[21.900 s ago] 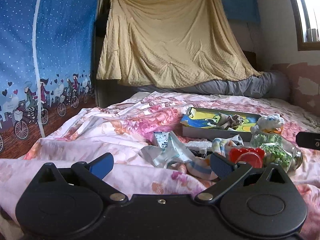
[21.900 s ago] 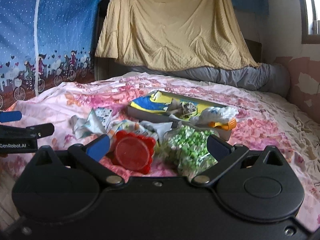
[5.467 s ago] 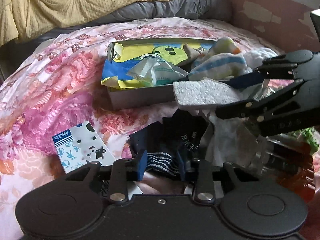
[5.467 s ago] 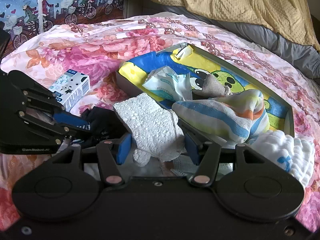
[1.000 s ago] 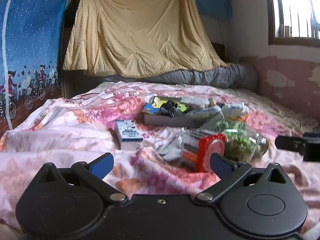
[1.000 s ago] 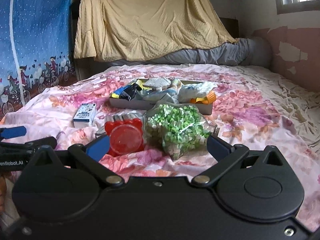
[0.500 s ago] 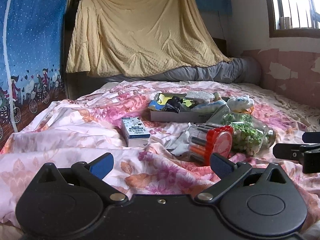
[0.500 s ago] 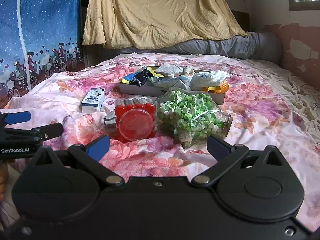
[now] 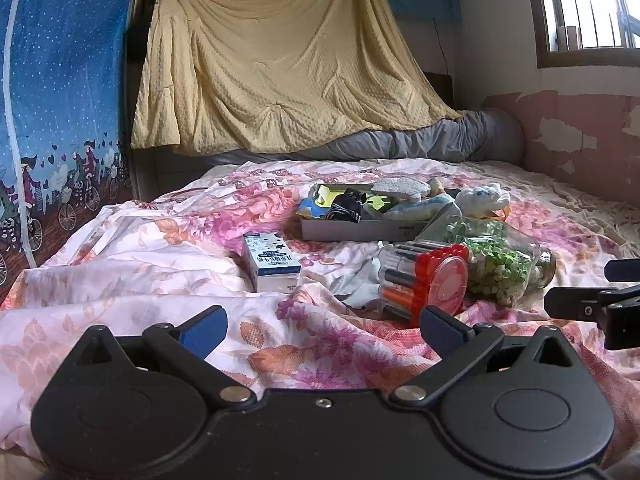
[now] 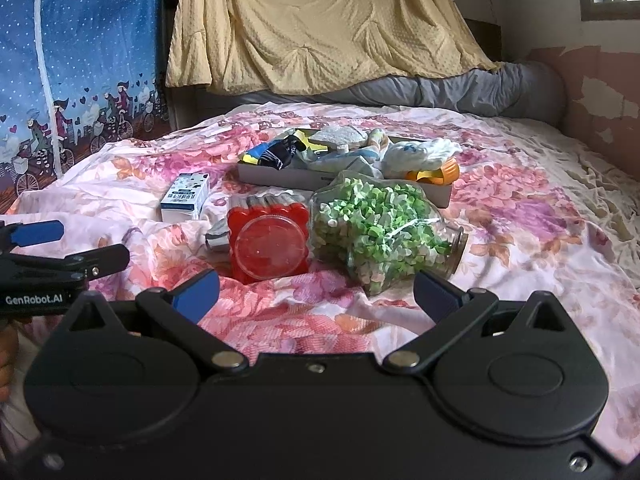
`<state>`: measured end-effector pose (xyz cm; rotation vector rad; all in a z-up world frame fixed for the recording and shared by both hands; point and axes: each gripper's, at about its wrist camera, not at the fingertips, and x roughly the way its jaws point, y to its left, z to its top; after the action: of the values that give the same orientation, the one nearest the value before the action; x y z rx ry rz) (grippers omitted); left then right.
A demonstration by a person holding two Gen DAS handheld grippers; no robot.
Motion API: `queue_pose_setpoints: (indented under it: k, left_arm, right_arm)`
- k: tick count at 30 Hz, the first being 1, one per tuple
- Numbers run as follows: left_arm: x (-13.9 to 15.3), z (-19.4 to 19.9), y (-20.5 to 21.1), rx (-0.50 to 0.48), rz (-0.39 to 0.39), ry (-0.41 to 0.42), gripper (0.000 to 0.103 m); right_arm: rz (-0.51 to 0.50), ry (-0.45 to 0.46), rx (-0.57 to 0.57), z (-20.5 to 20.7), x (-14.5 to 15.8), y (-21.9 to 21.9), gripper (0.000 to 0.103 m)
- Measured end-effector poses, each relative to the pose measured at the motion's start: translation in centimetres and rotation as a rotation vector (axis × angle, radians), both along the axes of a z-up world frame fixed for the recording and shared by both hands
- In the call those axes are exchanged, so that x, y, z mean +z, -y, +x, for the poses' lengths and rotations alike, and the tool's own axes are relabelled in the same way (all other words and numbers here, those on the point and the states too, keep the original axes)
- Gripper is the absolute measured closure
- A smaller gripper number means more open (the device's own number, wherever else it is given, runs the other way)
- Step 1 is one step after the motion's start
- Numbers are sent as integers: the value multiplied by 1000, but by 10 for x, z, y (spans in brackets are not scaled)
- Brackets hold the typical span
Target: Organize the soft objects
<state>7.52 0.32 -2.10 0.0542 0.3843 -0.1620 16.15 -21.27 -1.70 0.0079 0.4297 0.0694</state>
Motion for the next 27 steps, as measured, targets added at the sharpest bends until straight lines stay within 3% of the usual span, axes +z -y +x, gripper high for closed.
queue_pose_setpoints:
  k: [15, 21, 27]
  left_arm:
    - [-1, 24, 0, -14, -25, -5, 1]
    - [-4, 45, -5, -36, -119, -57, 1]
    - [-8, 64, -6, -76, -161, -80, 1]
  right_arm:
    - [-8, -1, 0, 7, -4, 4, 1]
    - [5, 11, 13, 7, -4, 4, 1]
    - [4, -11, 14, 14, -9, 2, 1]
